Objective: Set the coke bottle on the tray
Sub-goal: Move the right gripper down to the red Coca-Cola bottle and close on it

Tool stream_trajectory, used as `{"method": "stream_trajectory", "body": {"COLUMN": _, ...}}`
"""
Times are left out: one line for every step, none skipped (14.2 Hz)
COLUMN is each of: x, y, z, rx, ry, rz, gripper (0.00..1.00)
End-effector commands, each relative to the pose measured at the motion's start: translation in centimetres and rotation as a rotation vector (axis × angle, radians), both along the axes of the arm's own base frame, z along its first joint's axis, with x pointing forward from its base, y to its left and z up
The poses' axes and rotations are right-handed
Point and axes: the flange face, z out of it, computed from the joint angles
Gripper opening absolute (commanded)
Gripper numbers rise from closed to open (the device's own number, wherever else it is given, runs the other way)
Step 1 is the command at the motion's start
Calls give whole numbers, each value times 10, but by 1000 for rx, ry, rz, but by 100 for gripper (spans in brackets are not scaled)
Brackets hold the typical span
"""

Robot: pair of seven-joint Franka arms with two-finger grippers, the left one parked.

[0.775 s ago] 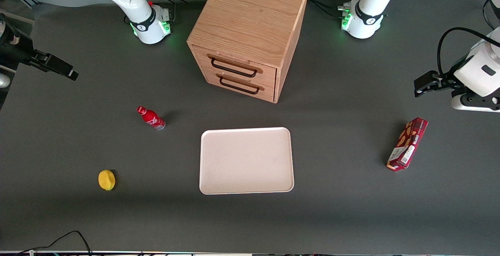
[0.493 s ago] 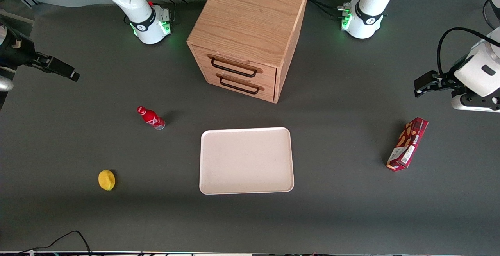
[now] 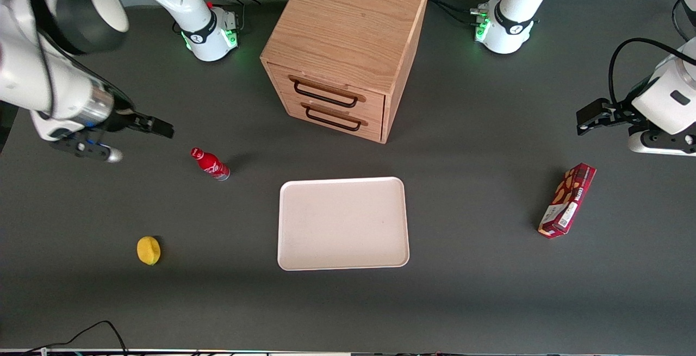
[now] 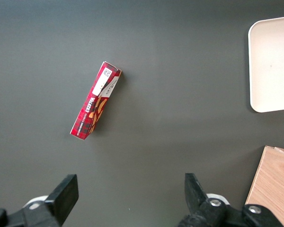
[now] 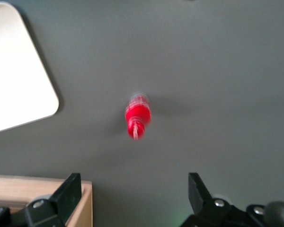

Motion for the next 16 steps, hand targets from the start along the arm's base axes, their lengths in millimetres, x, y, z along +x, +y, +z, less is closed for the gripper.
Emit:
{"method": "stream_trajectory", "body": {"x": -23, "y": 0, "z": -76, "rx": -12, "ry": -67, "rz": -20, "gripper": 100}}
{"method": "stream_trajectory", "body": {"x": -19, "y": 0, "z": -94, "rx": -10, "ry": -74, "rz": -25, "gripper": 100}}
{"method": "stream_trajectory", "body": {"x": -15, "y": 1, "z": -107, "rx": -6, "ry": -79, "rz": -29, "gripper": 100}}
{"method": "stream_trajectory", "body": {"x": -14, "y": 1, "z": -118, "rx": -3, "ry": -82, "rz": -32, "gripper": 100}}
{"method": "stream_trajectory", "body": {"x": -16, "y": 0, "z": -124, "rx": -3, "ry": -87, "rz": -31, "gripper": 97}}
{"method": "stream_trajectory", "body": {"x": -18, "y": 0, "z": -127, "rx": -4, "ry": -84, "rz": -32, "gripper": 76}}
{"method": "stream_trajectory", "body": {"x": -19, "y": 1, "z": -127, "rx": -5, "ry": -81, "rz": -30, "gripper": 42}}
{"method": "stream_trajectory", "body": {"x": -21, "y": 3, "z": -129, "rx": -5, "ry": -77, "rz": -25, "gripper": 6}}
{"method": "stream_trajectory", "body": {"x": -22, "y": 9, "z": -128, "rx": -4, "ry": -78, "rz": -13, "gripper": 0}}
{"method": "stream_trajectory", "body": {"x": -23, "y": 11, "z": -127, "rx": -4, "ry": -78, "rz": -10, "gripper": 0}}
{"method": "stream_trajectory", "body": {"x": -23, "y": 11, "z": -126, "rx": -4, "ry": -78, "rz": -8, "gripper": 0}}
{"method": "stream_trajectory", "body": {"x": -24, "y": 17, "z": -126, "rx": -3, "ry": -77, "rz": 4, "gripper": 0}}
{"method": "stream_trajectory", "body": {"x": -24, "y": 18, "z": -125, "rx": -3, "ry": -80, "rz": 7, "gripper": 0}}
{"method": "stream_trajectory", "body": {"x": -22, "y": 18, "z": -120, "rx": -3, "ry": -78, "rz": 12, "gripper": 0}}
{"method": "stream_trajectory", "body": {"x": -18, "y": 20, "z": -106, "rx": -7, "ry": -67, "rz": 24, "gripper": 0}}
{"method": "stream_trajectory", "body": {"x": -10, "y": 19, "z": -82, "rx": -23, "ry": -48, "rz": 34, "gripper": 0}}
